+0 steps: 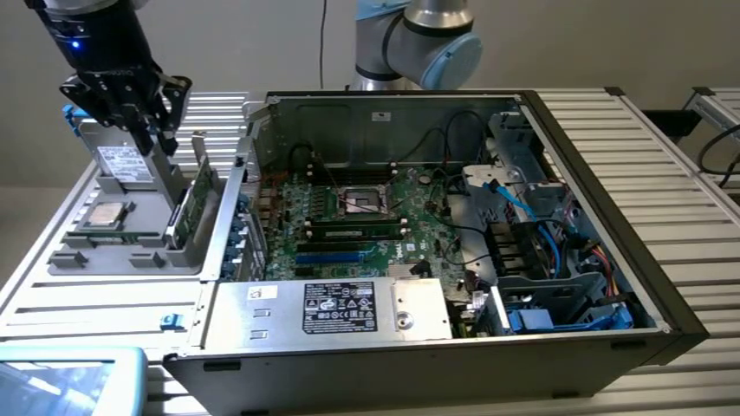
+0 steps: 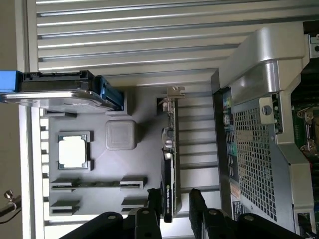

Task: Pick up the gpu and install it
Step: 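Pick up the gpu and move the gpu toward the slot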

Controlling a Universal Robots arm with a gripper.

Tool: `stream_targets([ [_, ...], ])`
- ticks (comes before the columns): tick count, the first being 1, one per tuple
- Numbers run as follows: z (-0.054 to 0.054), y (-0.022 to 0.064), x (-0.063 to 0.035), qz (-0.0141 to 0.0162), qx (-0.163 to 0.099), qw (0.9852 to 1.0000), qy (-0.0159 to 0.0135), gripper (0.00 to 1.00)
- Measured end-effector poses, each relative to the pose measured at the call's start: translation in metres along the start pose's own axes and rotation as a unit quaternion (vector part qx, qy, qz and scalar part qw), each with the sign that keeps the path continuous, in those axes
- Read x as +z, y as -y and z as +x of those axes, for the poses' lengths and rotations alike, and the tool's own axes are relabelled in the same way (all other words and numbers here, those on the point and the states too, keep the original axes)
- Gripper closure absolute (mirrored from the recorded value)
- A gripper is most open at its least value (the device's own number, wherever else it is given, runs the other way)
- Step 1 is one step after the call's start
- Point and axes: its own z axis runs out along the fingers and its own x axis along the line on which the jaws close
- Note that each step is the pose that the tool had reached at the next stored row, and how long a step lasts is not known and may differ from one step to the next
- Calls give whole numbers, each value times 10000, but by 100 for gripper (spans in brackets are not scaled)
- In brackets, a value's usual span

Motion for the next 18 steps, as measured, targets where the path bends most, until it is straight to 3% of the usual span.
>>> stream_targets([
  [7, -2, 25, 107, -25, 132, 9999, -5, 62],
  [12, -5, 61, 194, -73, 133, 9999, -10, 62],
  [18, -5, 71, 303, -85, 134, 9999, -27, 62],
])
